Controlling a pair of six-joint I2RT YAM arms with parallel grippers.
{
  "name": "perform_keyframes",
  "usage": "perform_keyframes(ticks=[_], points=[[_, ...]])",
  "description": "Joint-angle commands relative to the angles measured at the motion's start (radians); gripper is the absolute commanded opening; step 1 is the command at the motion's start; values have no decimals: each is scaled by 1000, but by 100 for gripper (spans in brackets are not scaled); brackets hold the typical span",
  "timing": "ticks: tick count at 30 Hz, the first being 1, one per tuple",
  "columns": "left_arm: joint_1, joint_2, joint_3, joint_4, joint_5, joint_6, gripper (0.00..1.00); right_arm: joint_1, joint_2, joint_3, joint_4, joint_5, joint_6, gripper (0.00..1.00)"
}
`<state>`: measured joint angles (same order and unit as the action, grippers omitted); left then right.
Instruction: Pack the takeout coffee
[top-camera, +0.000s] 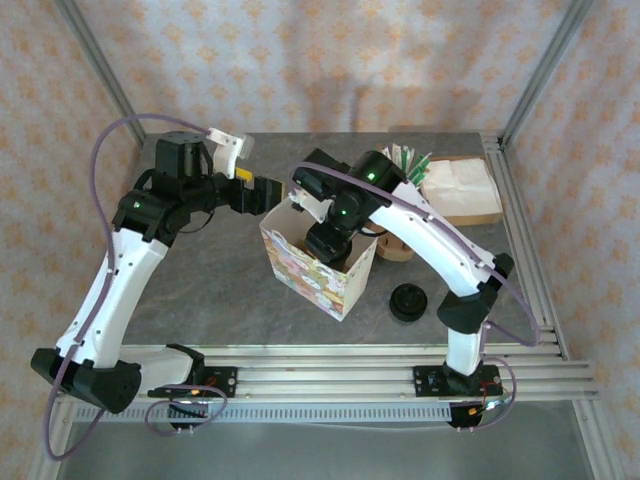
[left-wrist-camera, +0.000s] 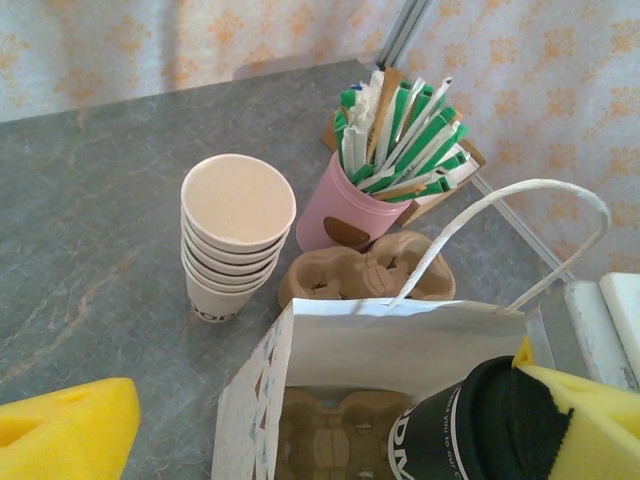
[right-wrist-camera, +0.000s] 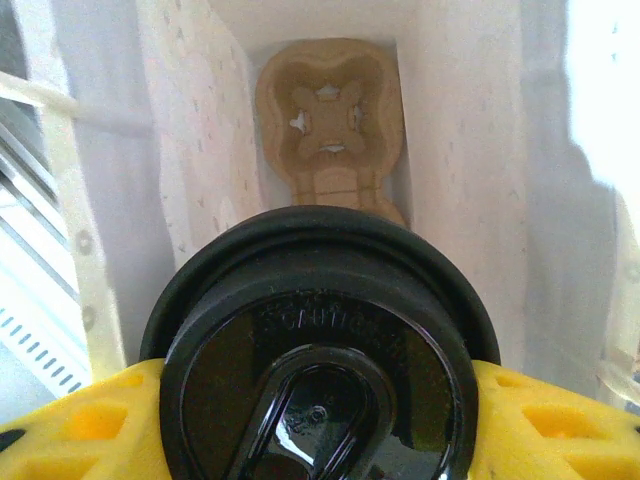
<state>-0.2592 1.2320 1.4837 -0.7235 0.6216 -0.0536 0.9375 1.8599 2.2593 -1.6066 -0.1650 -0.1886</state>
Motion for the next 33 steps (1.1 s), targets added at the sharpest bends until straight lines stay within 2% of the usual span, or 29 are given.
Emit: perform_keyframes(ticks=[1,33], points=[[9,6,1,-30,7,15,95,-8,23,-2,-39,-3,-38,46],[29,65,-41,-53,-42,25,93,-17,61,-139,-35,47,-87,42]])
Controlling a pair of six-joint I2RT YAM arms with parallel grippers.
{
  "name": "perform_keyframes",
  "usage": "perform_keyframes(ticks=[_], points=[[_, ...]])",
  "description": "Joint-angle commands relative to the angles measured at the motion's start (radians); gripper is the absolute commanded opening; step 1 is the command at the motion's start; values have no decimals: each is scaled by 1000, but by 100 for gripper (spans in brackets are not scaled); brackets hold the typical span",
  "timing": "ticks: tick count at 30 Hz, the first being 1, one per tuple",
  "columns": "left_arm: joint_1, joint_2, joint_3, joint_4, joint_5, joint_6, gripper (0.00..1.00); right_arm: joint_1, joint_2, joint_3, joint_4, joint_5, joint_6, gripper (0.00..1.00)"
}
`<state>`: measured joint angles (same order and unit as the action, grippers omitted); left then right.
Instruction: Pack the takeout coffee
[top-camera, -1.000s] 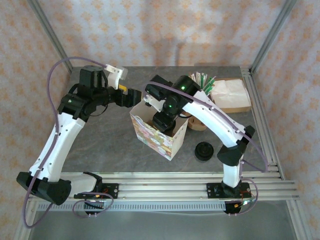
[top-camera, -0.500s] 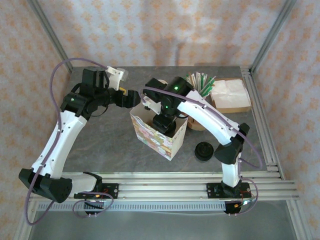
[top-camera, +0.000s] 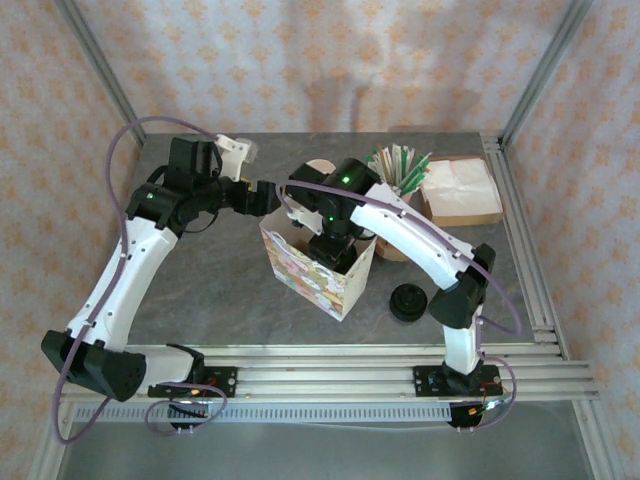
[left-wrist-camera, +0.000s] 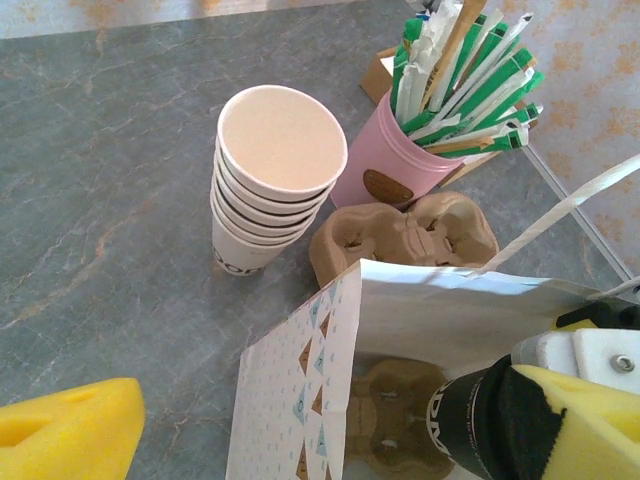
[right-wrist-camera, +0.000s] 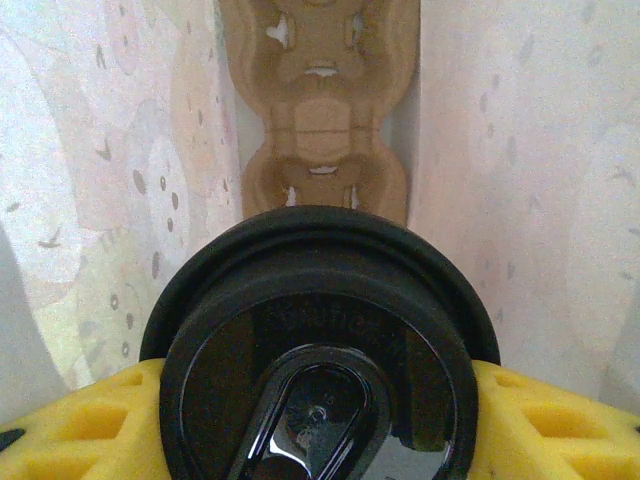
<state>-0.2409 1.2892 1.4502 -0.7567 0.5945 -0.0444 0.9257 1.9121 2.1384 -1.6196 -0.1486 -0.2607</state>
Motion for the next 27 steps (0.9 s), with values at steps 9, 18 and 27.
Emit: perform_keyframes(ticks=[9,18,27], points=[[10,17,-23,-26,-20,23,92,-6,-14,-84,34,13,-11,42],[11,42,-31,-38,14,31,91,-6,-42,-160,85,11,-2,42],[10,65,-43,-53,33,50,90,-6,-77,-229,139,24,4,42]])
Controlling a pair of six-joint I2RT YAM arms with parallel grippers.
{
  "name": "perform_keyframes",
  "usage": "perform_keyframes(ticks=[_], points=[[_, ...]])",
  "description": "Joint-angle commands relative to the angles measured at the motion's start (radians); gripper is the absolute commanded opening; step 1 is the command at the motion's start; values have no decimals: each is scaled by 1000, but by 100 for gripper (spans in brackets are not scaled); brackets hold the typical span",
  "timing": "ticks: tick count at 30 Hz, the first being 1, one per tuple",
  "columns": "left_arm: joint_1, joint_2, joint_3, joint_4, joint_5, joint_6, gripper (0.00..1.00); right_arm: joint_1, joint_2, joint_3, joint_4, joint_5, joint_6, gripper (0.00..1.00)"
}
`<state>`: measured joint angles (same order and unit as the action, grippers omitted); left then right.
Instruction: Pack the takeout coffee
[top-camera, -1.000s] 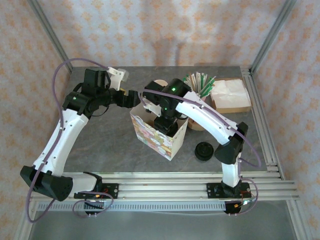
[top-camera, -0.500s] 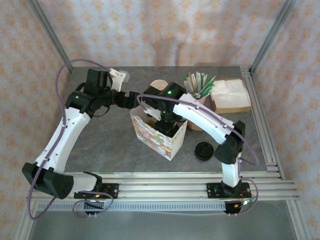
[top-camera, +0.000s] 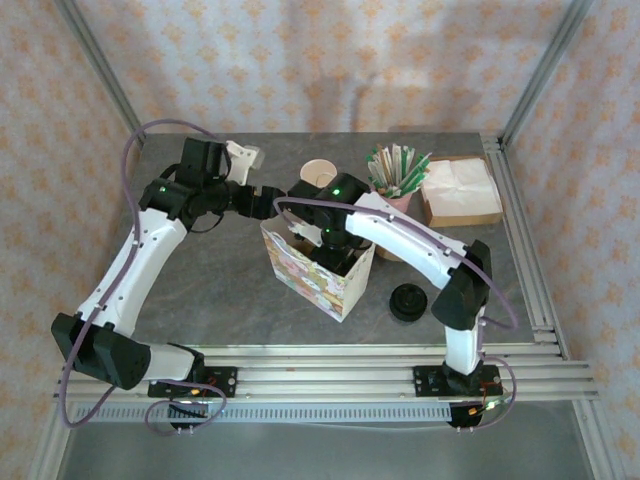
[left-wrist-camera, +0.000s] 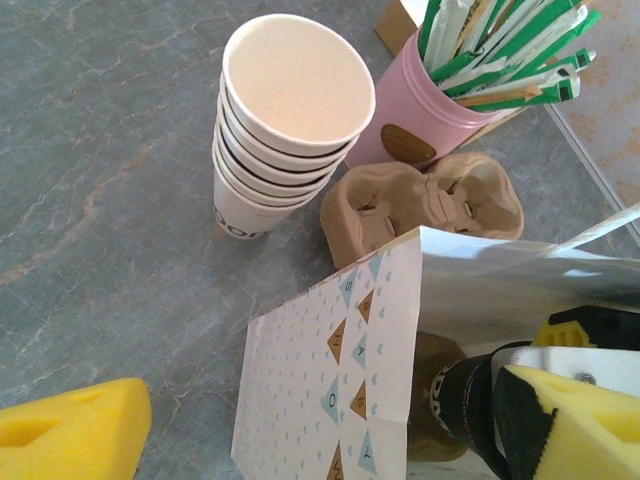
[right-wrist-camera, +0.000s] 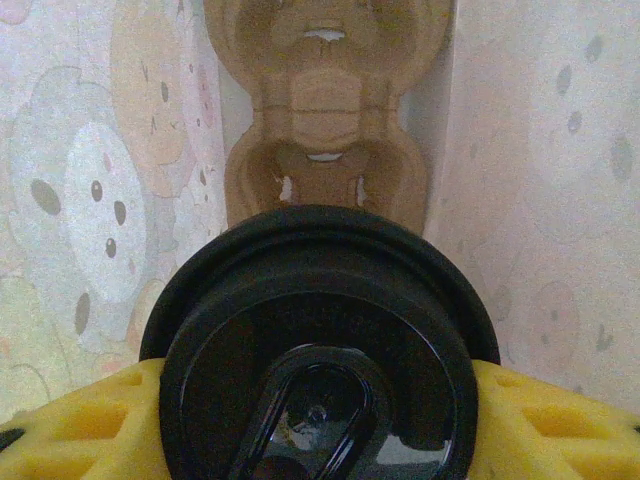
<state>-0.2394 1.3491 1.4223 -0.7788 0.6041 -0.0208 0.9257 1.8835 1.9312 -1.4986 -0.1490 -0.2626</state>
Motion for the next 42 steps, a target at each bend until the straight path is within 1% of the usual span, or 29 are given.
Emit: perform_keyframes(ticks=[1,12,22,35,42], points=[[8,10,-16,-34,21,31,90,-5,-55,-30,24,25,7,42],[6,34,-14,-62,-10,44,89,-6,-115,-132,105,18,13,42],[3,36,-14,-65,-23,47,88,-6,-115,-187,147,1,11,41],[-4,58,-9,-80,-40,55,87,-5,-145,-296,246,-29,13,39],[-12,64,-6,-86,-42,61,87,-5,-141,-315,284,-54,13,38]])
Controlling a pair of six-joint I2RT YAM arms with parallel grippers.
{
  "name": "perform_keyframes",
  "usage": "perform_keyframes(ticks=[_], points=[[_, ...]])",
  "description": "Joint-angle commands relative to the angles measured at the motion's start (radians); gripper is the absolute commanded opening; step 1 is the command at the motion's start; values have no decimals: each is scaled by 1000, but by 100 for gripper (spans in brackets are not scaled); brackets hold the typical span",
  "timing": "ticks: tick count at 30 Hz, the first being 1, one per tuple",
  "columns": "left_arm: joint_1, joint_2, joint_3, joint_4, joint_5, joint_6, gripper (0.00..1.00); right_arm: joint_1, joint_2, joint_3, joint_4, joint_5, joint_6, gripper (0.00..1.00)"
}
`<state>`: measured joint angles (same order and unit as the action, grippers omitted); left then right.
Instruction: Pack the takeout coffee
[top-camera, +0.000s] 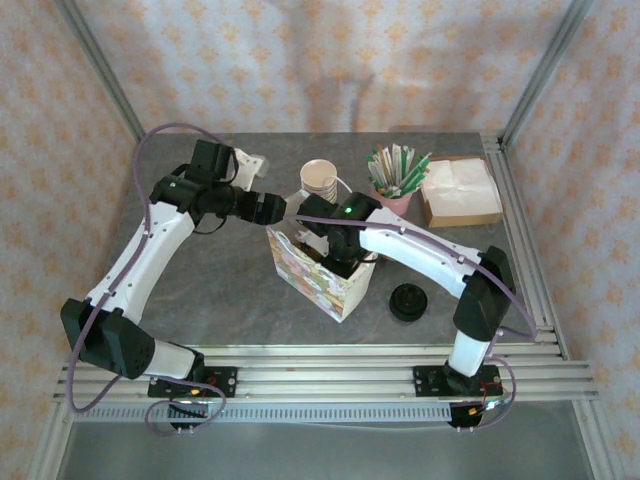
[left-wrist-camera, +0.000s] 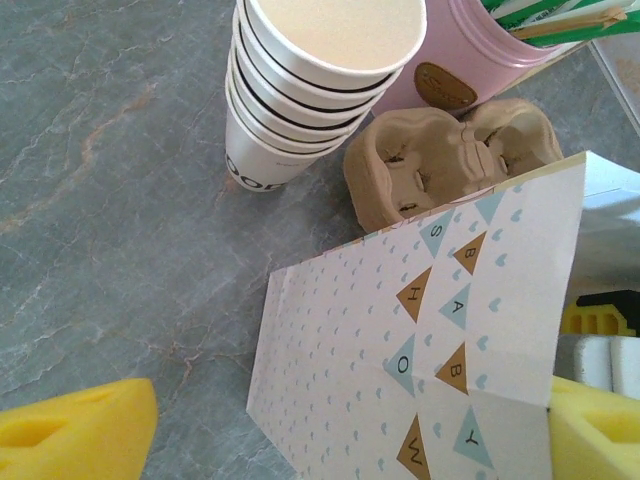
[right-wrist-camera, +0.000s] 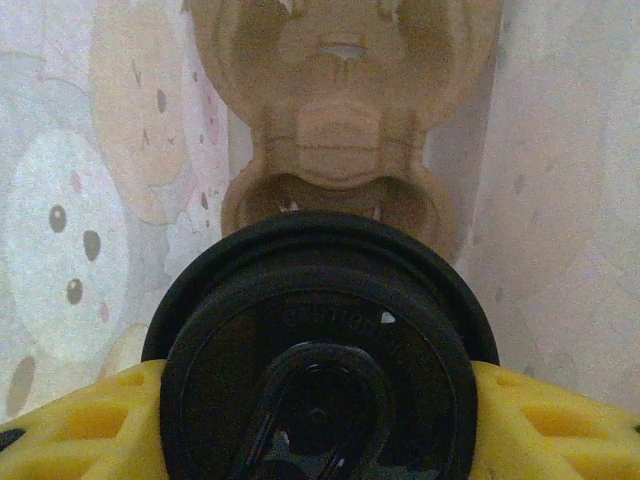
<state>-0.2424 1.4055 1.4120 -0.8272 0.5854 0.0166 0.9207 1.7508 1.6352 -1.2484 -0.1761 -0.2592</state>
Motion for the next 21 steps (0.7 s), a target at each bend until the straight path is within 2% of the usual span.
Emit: perform_keyframes(ticks=[1,21], points=[[-11,7,4,-39,-24,26,87,0,-8,-17,36,-28,9,38],[-48,11,10,-48,-33,37,86,0,93,149,-144,-47,36,37]])
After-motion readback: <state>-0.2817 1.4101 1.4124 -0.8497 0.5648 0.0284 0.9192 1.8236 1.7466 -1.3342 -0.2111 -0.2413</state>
